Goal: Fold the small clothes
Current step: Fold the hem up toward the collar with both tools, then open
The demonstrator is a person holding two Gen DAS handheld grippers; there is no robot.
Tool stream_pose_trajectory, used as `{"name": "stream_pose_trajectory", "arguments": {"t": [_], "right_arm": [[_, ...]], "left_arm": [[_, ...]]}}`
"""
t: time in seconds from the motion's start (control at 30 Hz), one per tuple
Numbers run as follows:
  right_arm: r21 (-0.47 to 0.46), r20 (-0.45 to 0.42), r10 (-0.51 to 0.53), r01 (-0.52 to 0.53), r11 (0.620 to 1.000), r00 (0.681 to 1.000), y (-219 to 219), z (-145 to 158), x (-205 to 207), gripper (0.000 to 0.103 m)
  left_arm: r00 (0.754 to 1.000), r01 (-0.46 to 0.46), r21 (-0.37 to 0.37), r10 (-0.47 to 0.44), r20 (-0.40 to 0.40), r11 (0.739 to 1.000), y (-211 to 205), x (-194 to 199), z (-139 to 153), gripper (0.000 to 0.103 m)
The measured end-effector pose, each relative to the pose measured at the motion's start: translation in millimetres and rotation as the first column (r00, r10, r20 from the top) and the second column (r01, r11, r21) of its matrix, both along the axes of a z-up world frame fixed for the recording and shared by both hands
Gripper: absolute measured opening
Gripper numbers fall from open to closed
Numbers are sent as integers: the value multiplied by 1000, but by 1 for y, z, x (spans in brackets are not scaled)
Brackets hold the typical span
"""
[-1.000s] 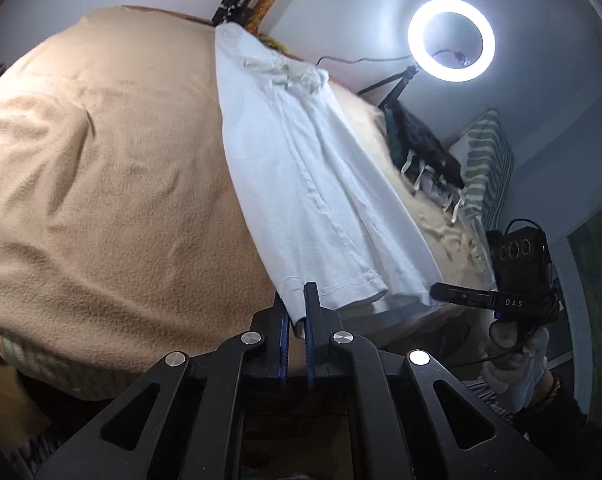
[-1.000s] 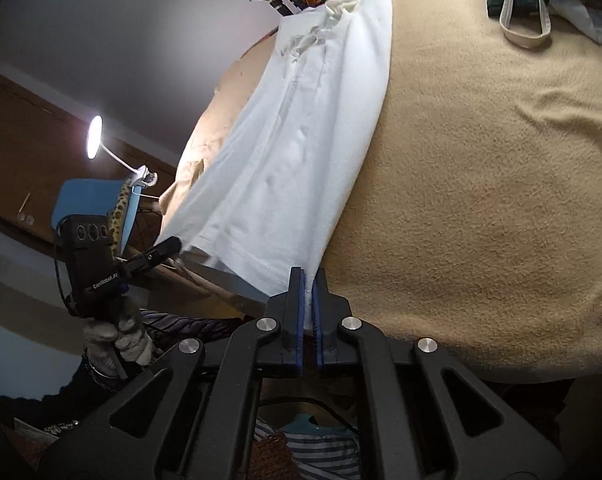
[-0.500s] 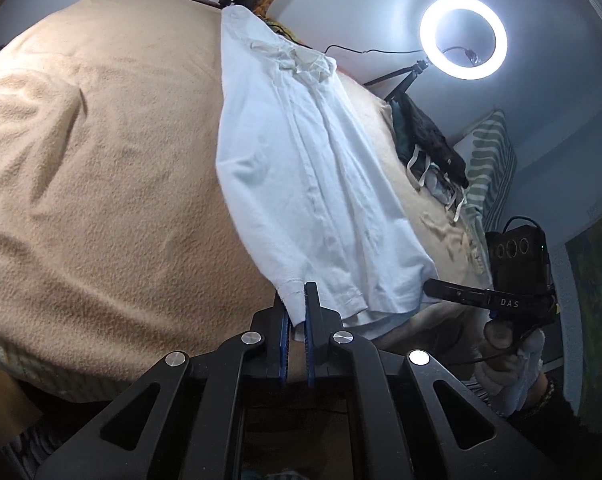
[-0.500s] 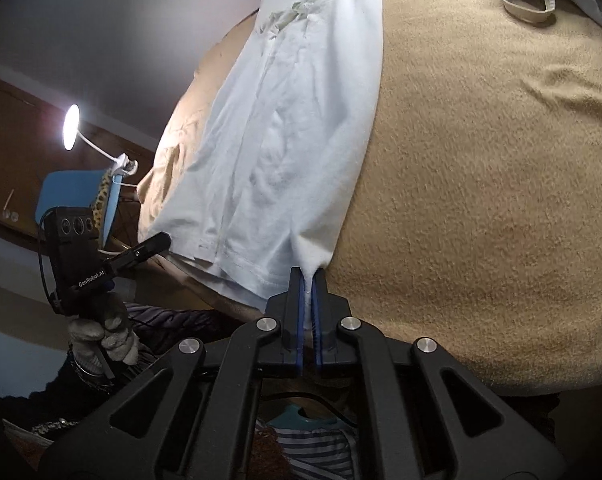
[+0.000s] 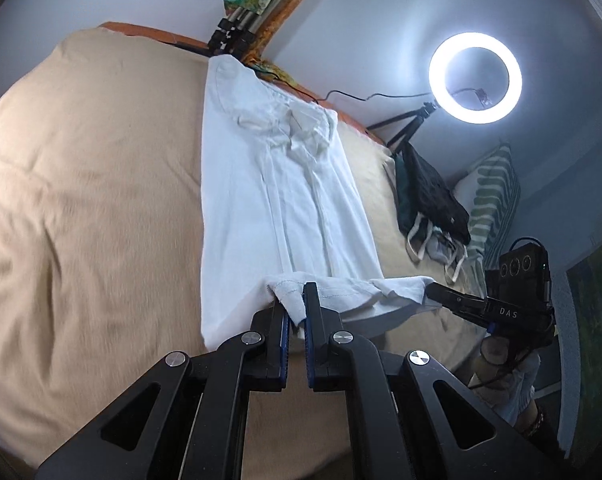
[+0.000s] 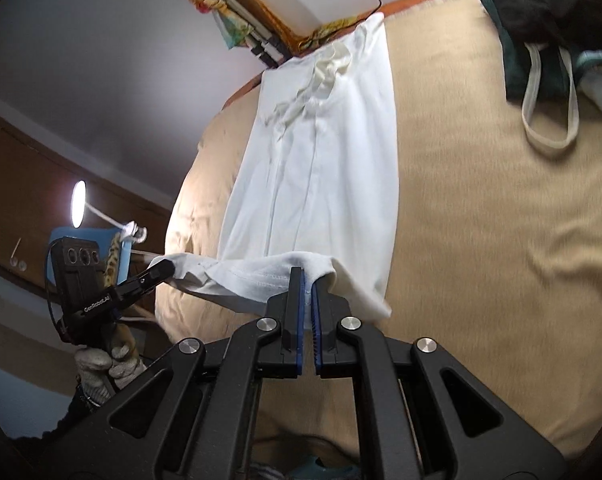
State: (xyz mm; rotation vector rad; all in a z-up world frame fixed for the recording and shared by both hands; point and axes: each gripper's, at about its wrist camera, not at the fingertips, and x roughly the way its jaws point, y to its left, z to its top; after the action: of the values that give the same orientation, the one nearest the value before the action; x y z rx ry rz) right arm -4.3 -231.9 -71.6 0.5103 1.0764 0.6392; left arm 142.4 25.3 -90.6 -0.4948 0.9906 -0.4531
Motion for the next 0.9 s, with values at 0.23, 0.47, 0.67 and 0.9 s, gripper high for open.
{"name": "stream_pose_trajectory", "arguments": {"t": [0.23,0.47,0.67,0.9], "right_arm": [[-18,-32,-38,37,999,999,15,-12,54,4],[-17,-112,-78,77,997,991,18,-44,84,4],[-7,-143,-102,102,995,984,16,-59,95,4],[-92,-40,-108,104,990,993,4,-35,86,25]], "left_arm": [[999,-19,22,19,-38,1000,2,46,-16,5],[994,-34,23,36,-99,999,5,70,-39,5],[996,-28,48,32,-77,998,1,80,-39,6],[1000,-11,119,13,-22,993,5,71,-26,9]]}}
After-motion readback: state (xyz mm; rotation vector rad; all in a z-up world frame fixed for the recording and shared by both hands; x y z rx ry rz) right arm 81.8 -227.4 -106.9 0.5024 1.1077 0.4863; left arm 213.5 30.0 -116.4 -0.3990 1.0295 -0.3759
